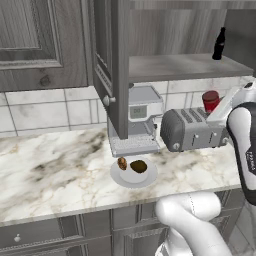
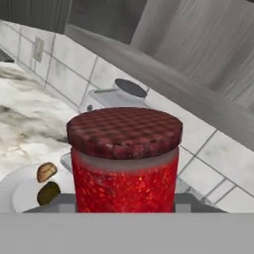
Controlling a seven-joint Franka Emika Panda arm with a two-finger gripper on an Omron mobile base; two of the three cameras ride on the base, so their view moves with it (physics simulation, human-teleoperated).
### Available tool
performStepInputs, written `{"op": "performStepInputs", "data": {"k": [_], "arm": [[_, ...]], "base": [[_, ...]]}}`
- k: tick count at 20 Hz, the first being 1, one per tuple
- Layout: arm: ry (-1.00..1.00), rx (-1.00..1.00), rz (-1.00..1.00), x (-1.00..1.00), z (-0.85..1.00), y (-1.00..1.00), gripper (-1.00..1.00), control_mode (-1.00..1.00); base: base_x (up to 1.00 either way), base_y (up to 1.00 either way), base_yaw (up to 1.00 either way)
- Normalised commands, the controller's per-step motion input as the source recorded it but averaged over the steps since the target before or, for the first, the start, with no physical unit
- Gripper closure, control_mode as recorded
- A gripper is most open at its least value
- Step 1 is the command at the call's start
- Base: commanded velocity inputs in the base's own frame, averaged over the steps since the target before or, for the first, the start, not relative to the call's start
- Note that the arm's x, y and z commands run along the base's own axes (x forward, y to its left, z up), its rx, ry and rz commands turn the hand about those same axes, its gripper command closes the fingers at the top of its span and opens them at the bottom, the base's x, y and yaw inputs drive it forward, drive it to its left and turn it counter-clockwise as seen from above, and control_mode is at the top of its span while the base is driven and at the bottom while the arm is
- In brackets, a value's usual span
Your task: Pick the avocado and bread from the counter and place them on the plate. Then pick the jam from the cabinet and place it next to the plate. Lastly close the cabinet door.
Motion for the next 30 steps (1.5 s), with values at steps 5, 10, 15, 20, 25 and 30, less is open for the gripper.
{"op": "performStepInputs", "data": {"k": [5,10,15,20,25,30], "arm": [[0.09,-0.21,0.11,0.00,-0.51,0.42,1.00,-1.00],[0.00,-0.10,0.07,0.01,-0.34,0.08,1.00,-1.00],[0.02,-0.04,0.06,0.01,-0.58,0.00,1.00,-1.00],[0.07,0.00,0.08,0.00,-0.78,0.00,1.00,-1.00],[0.08,0.00,0.07,0.06,-0.74,0.00,1.00,-1.00],[0.07,0.01,0.03,0.34,-0.54,0.00,1.00,-1.00]], "base": [[0.00,0.00,0.00],[0.00,0.00,0.00],[0.00,0.00,0.00],[0.00,0.00,0.00],[0.00,0.00,0.00],[0.00,0.00,0.00]]}}
